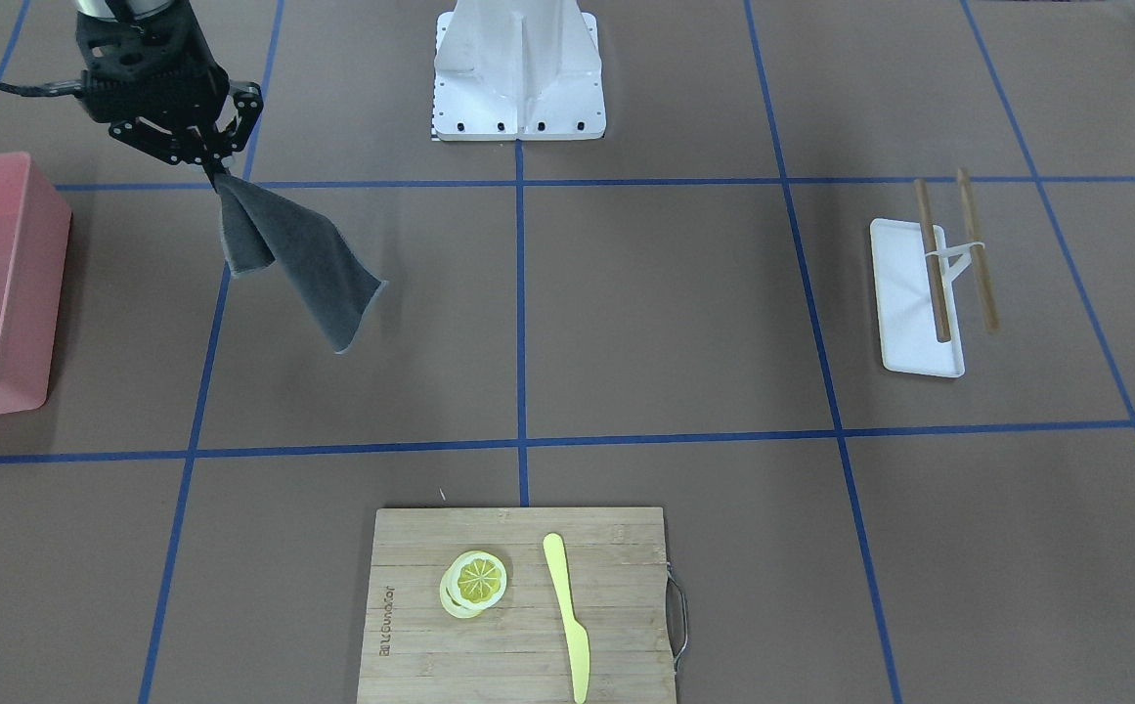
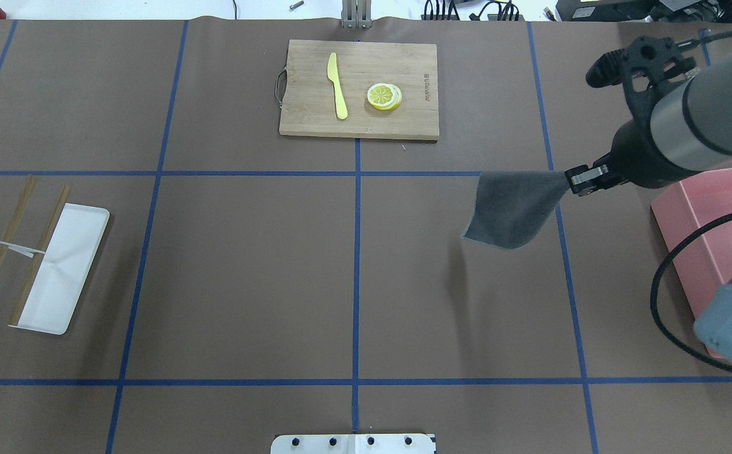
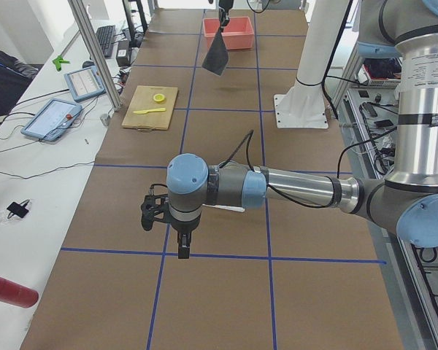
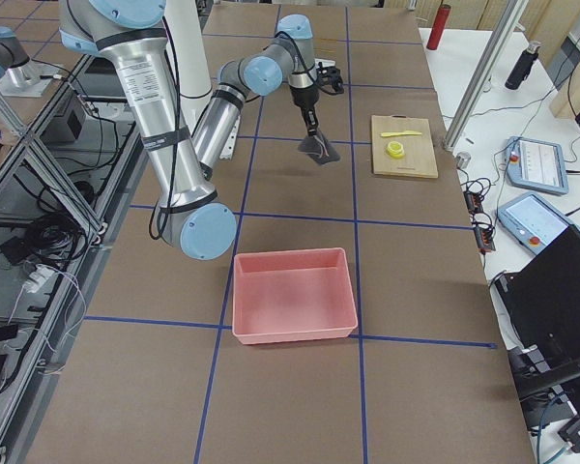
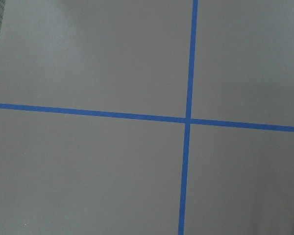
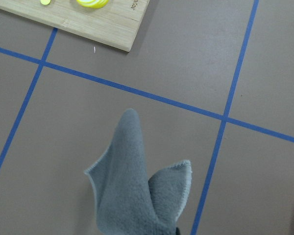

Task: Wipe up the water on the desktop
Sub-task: 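Lift the cloth with the right gripper and carry it toward the pink bin, then lower the cloth into the pink bin and open the right gripper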

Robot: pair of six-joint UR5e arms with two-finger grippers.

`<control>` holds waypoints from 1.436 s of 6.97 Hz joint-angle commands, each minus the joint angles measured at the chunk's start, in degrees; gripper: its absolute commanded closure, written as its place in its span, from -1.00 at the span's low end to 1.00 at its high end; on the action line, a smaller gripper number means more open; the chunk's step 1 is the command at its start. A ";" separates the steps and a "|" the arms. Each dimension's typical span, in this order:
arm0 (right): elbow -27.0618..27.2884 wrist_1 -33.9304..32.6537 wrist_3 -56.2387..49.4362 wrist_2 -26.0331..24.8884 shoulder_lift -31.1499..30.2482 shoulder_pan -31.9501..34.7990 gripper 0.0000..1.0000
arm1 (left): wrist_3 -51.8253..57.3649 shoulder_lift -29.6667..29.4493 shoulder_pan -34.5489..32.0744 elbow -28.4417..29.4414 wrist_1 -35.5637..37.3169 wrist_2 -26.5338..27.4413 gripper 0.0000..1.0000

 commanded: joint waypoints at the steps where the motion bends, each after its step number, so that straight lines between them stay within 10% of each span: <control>1: -0.42 -4.32 -19.38 6.87 -4.96 12.95 1.00 | 0.00 1.17 0.00 -0.02 -0.01 -0.12 -0.98; 5: -0.42 -7.32 -45.47 11.82 -21.69 35.63 1.00 | 0.53 5.56 4.22 -1.42 -0.45 -0.03 -0.98; 10: 0.63 -15.16 -63.92 12.35 -30.98 41.75 1.00 | 0.53 5.57 4.22 -2.56 -0.45 -0.03 -0.98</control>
